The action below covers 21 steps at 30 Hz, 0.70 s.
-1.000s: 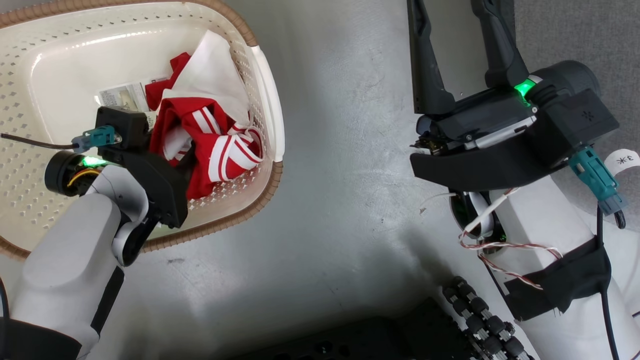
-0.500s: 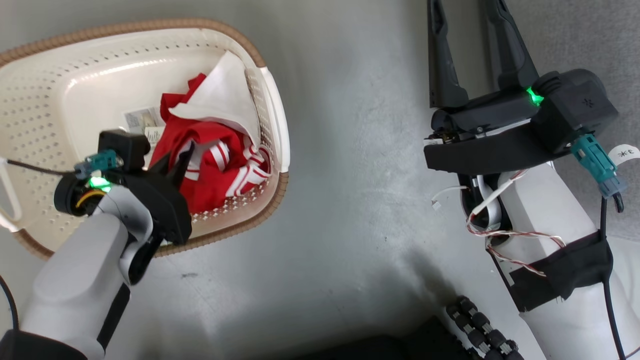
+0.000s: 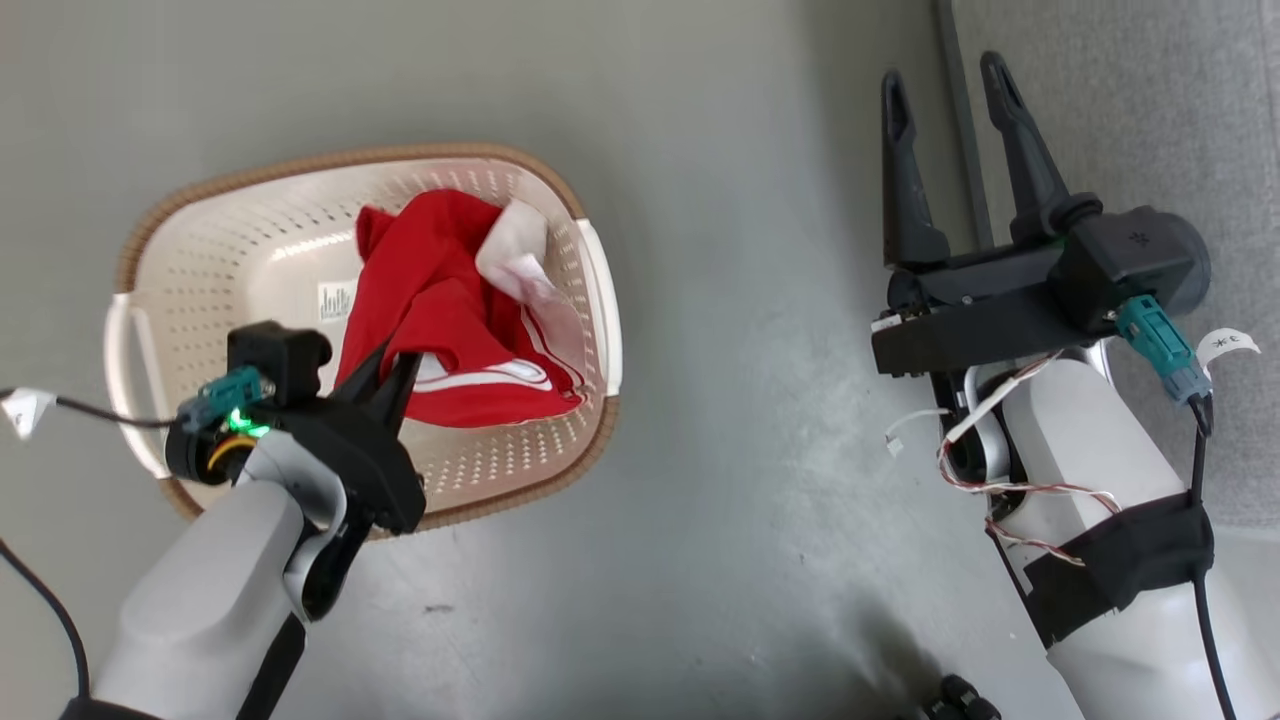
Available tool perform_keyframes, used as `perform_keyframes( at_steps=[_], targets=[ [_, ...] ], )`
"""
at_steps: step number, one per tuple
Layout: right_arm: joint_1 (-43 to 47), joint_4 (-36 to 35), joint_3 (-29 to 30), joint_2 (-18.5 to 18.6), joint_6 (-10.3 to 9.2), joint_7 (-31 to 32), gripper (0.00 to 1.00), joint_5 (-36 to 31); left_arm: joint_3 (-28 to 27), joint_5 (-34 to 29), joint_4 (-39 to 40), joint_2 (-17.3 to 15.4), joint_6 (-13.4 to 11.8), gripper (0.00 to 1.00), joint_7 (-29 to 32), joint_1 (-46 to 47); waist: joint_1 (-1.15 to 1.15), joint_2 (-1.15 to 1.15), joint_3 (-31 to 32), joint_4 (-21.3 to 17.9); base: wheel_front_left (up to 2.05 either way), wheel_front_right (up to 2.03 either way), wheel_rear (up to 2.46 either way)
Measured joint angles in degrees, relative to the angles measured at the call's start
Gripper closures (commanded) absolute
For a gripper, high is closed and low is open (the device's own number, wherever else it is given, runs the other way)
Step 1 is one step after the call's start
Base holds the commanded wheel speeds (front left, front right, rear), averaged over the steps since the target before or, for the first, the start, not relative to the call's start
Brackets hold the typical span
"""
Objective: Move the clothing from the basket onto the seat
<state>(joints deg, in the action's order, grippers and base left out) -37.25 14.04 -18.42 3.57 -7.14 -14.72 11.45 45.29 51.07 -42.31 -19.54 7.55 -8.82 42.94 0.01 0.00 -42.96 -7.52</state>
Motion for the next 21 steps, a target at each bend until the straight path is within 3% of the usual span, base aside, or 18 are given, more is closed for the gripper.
perform_keyframes(
  at_steps=[21],
  targets=[
    [9.0, 7.8, 4.0, 0.7, 0.42, 0.0, 0.00, 0.9, 1.2, 5.1, -1.0, 1.7, 0.0, 1.00, -5.1, -5.7, 0.01, 0.00, 18.5, 5.9, 0.00, 0.00, 0.00]
  ],
)
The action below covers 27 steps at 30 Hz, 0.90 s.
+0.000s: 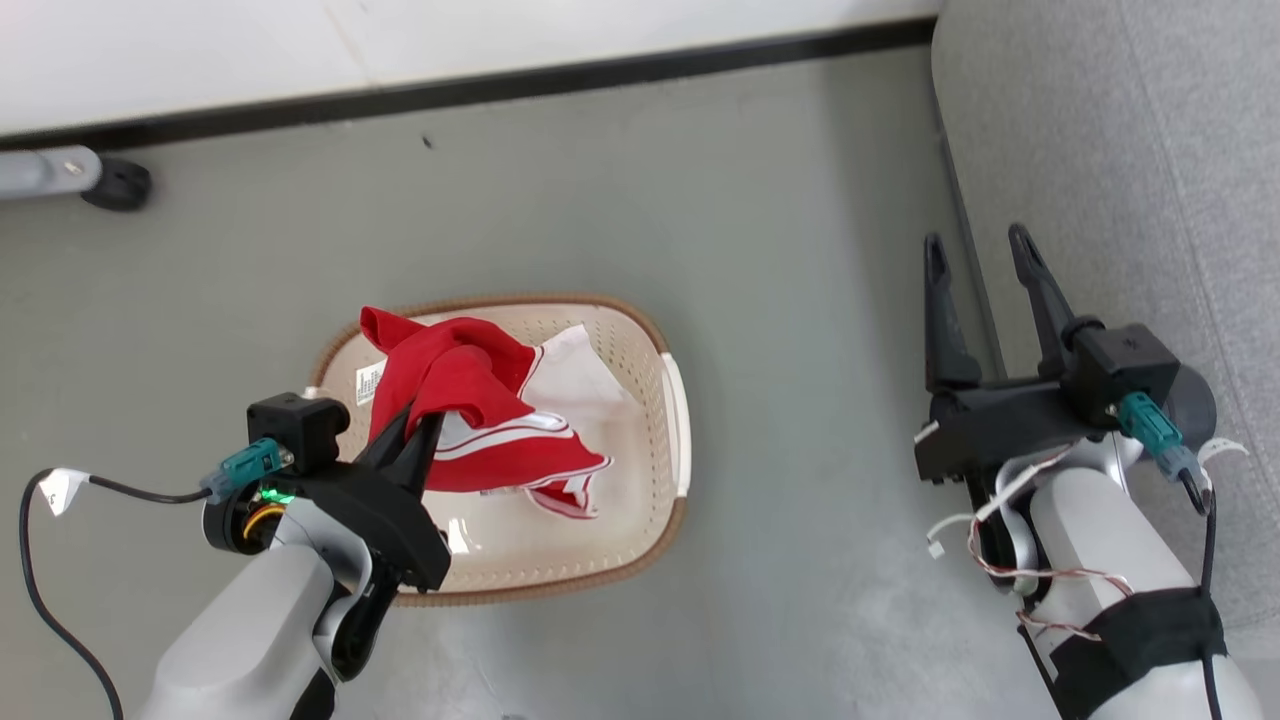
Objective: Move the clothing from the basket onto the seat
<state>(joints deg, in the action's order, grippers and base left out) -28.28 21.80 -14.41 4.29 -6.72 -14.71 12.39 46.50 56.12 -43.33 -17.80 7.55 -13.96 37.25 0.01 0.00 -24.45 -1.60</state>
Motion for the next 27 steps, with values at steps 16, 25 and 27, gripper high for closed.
perform_keyframes(
  at_steps=[16, 25, 27],
  targets=[
    [8.2, 2.5, 1.7, 0.5, 2.86, 0.0, 0.00, 2.4, -4.2, 0.2, 2.4, 1.5, 0.0, 1.00, -0.3, -3.8, 0.00, 0.01, 13.4, 3.0, 0.00, 0.00, 0.00],
    [10.2, 2.2, 2.1, 0.4, 3.70, 0.0, 0.00, 2.4, -8.9, -2.7, 8.4, 0.4, -0.6, 1.00, -0.3, -3.8, 0.00, 0.00, 17.8, 3.9, 0.00, 0.00, 0.00],
    [10.3, 2.1, 2.2, 0.4, 3.74, 0.0, 0.00, 2.4, -10.0, -3.5, 9.9, 0.1, -1.1, 1.00, -0.3, -3.8, -0.01, 0.00, 18.2, 4.0, 0.00, 0.00, 0.00]
  ],
)
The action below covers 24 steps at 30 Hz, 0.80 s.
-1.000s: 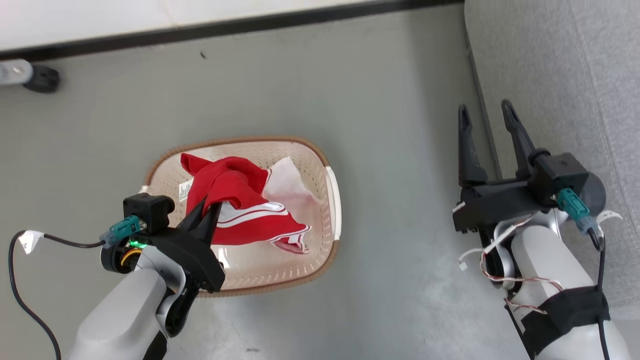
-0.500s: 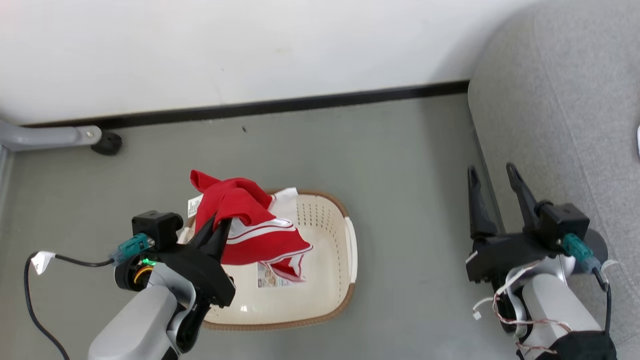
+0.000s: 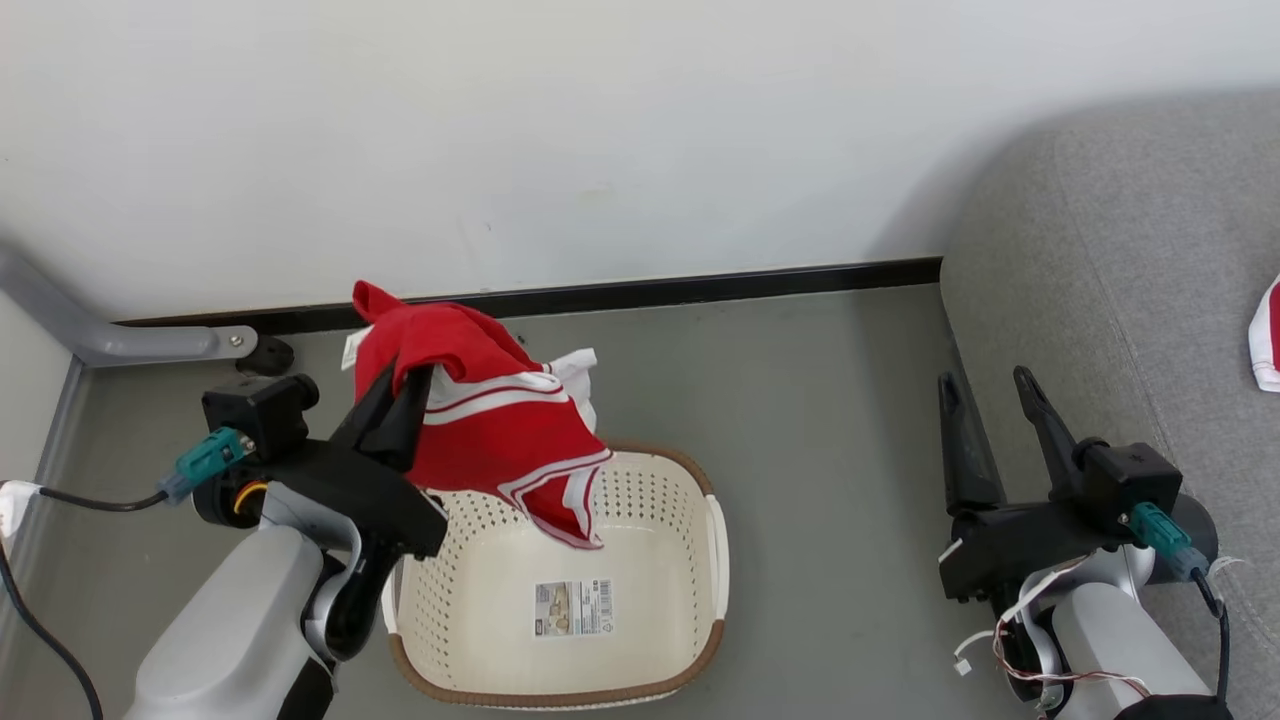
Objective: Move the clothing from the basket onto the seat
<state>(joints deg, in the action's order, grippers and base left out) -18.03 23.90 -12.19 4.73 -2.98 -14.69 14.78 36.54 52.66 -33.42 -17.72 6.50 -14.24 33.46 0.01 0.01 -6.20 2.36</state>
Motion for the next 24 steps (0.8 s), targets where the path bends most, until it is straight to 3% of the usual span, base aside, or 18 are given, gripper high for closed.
perform_keyframes(
  at_steps=[24],
  targets=[
    [1.7, -0.9, -0.2, -0.2, 1.57, 0.0, 0.00, -0.2, -8.9, -7.2, 19.1, -2.4, -3.0, 1.00, -0.1, -0.1, -0.01, -0.01, 0.8, 0.5, 0.00, 0.00, 0.00]
  ],
)
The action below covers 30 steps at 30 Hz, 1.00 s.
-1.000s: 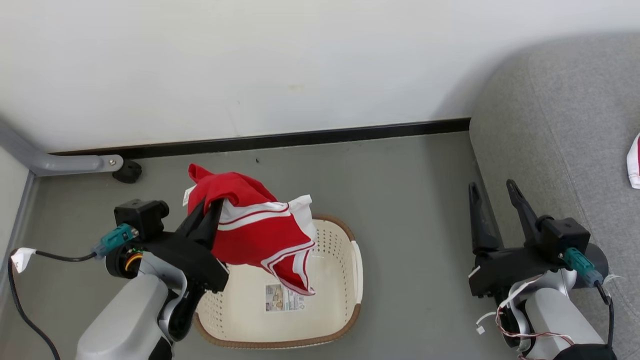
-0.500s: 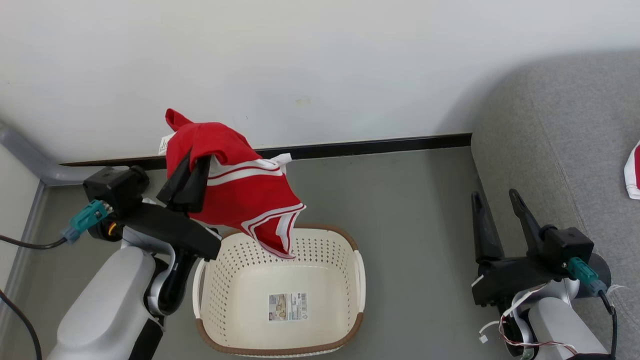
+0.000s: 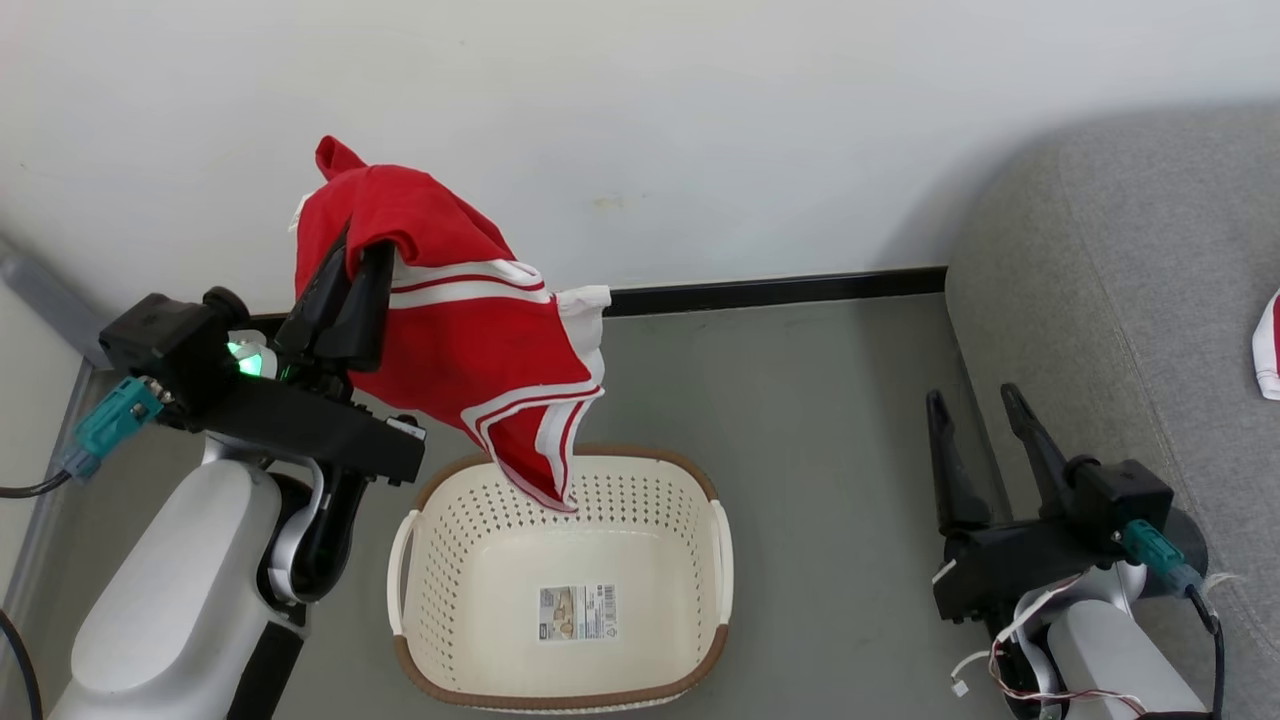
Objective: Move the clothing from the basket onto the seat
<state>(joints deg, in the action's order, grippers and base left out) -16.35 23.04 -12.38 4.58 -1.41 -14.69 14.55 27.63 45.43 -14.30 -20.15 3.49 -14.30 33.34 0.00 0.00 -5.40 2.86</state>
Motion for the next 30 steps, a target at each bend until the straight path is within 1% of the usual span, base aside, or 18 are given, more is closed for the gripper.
perform_keyframes(
  at_steps=[2, 3, 4, 9, 14, 20, 26, 30],
  targets=[
    [0.0, 0.0, -0.3, 0.0, 0.24, 0.0, 0.00, -0.1, -0.1, -0.1, 0.4, 0.0, 0.0, 1.00, 0.0, 0.0, 0.00, 0.00, 0.0, 0.0, 0.00, 0.00, 0.00],
    [-0.2, -0.5, -1.1, -0.1, 0.86, 0.0, 0.00, -0.4, -0.4, -0.3, 1.0, 0.1, 0.0, 1.00, 0.0, -0.1, 0.00, 0.00, -0.1, 0.0, 0.00, 0.00, 0.00],
    [-0.2, -0.5, -1.1, -0.1, 0.86, 0.0, 0.00, -0.4, -0.4, -0.3, 1.0, 0.1, 0.0, 1.00, 0.0, -0.1, 0.00, 0.00, -0.1, 0.0, 0.00, 0.00, 0.00],
    [-3.4, -2.9, -3.9, -0.4, 2.88, 0.0, 0.00, -1.0, -0.9, -0.8, 2.1, 0.3, 0.0, 1.00, 0.0, -1.0, 0.00, 0.00, -0.3, -0.1, 0.00, 0.00, 0.00],
    [-7.5, -6.2, -8.2, -0.8, 5.73, 0.0, 0.00, -1.2, -1.0, -2.2, 2.6, 0.6, 0.0, 1.00, 0.0, -1.2, 0.00, 0.00, -0.5, -0.1, 0.00, 0.00, 0.00],
    [-9.8, -9.6, -14.5, -0.8, 7.71, 0.0, 0.00, -1.2, -1.2, -2.6, 3.0, 1.1, 0.0, 1.00, 0.0, -1.2, 0.00, 0.00, -0.7, 0.1, 0.00, 0.00, 0.00],
    [-11.8, -10.8, -22.1, -0.8, 8.31, 0.0, 0.00, -0.1, -1.1, -3.4, 3.2, 1.8, 0.1, 1.00, 0.0, -1.2, 0.00, 0.00, -1.0, 0.4, 0.00, 0.00, 0.00],
    [-14.0, -9.2, -27.9, -0.8, 8.32, 0.0, 0.00, 1.2, -0.8, -3.5, 3.5, 2.4, 0.1, 1.00, 0.0, -1.1, 0.00, 0.00, -1.2, 0.7, 0.00, 0.00, 0.00]
  ],
)
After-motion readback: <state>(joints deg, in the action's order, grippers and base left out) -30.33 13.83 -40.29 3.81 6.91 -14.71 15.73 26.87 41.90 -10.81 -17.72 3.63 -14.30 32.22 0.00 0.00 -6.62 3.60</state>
